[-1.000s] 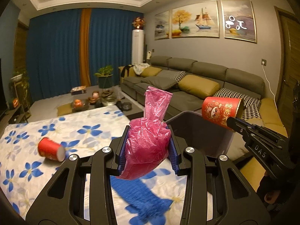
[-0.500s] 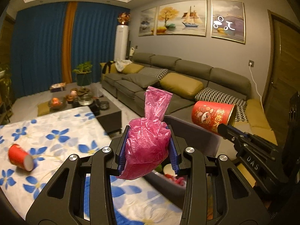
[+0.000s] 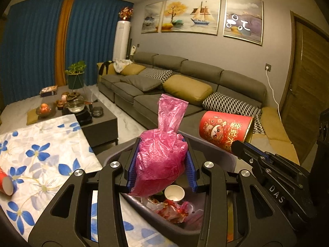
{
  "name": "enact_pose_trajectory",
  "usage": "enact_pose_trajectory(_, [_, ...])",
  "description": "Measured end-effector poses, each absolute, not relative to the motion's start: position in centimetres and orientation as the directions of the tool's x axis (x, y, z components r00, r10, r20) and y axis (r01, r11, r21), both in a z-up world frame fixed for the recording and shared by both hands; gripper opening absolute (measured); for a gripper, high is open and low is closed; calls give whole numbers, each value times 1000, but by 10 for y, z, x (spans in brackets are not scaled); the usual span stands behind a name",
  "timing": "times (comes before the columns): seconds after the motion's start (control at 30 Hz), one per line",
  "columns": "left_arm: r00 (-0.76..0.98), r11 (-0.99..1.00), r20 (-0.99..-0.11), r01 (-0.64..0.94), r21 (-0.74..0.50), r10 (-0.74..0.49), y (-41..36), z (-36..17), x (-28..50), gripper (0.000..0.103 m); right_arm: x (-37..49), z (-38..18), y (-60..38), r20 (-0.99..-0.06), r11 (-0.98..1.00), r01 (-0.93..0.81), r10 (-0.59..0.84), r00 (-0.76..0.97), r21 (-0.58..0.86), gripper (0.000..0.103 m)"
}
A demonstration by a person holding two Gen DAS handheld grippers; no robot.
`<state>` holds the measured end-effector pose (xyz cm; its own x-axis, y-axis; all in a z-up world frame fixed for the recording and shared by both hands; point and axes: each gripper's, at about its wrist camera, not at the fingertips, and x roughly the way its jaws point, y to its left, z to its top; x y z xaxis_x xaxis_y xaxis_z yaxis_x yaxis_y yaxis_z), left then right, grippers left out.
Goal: Collect trash
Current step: 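Carry the pink bag and red cup over the grey bin with both tools, then open both tools to drop the pink bag and red cup into the bin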
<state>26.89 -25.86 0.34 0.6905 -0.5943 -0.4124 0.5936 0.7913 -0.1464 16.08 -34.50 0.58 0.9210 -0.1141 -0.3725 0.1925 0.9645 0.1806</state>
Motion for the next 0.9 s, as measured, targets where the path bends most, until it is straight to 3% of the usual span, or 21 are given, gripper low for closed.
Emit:
enact_pose_trajectory(0.2, [669, 782, -434, 604, -156, -603, -268, -4, 277, 42, 167, 3, -345, -382, 963, 189, -103, 918, 195, 4])
enact_pose_trajectory(0.27, [654, 773, -438, 609, -178, -617, -268, -7, 283, 54, 168, 2, -346, -386, 961, 188, -97, 917, 204, 4])
enact_pose_trajectory(0.3, [645, 767, -436, 610, -200, -627, -266, -8, 285, 67, 169, 2, -346, -388, 960, 184, -90, 917, 212, 8])
enact_pose_trajectory(0.37, [646, 765, -424, 602, -229, -635, -262, -11, 287, 80, 170, 2, -349, -389, 955, 186, -85, 917, 230, 22])
enact_pose_trajectory(0.43, [646, 772, -434, 585, -246, -628, -256, -15, 292, 86, 166, 2, -350, -381, 952, 196, -95, 920, 236, 46])
enact_pose_trajectory(0.57, [666, 796, -443, 552, -248, -600, -244, -17, 294, 88, 158, 4, -348, -380, 951, 202, -102, 919, 233, 49])
enact_pose_trajectory(0.8, [770, 870, -411, 467, -159, -489, -195, -14, 261, 91, 132, 5, -327, -369, 956, 244, -171, 914, 161, 78])
enact_pose_trajectory(0.9, [806, 905, -418, 408, -120, -418, -163, -22, 243, 92, 118, 1, -311, -372, 960, 248, -185, 910, 129, 80])
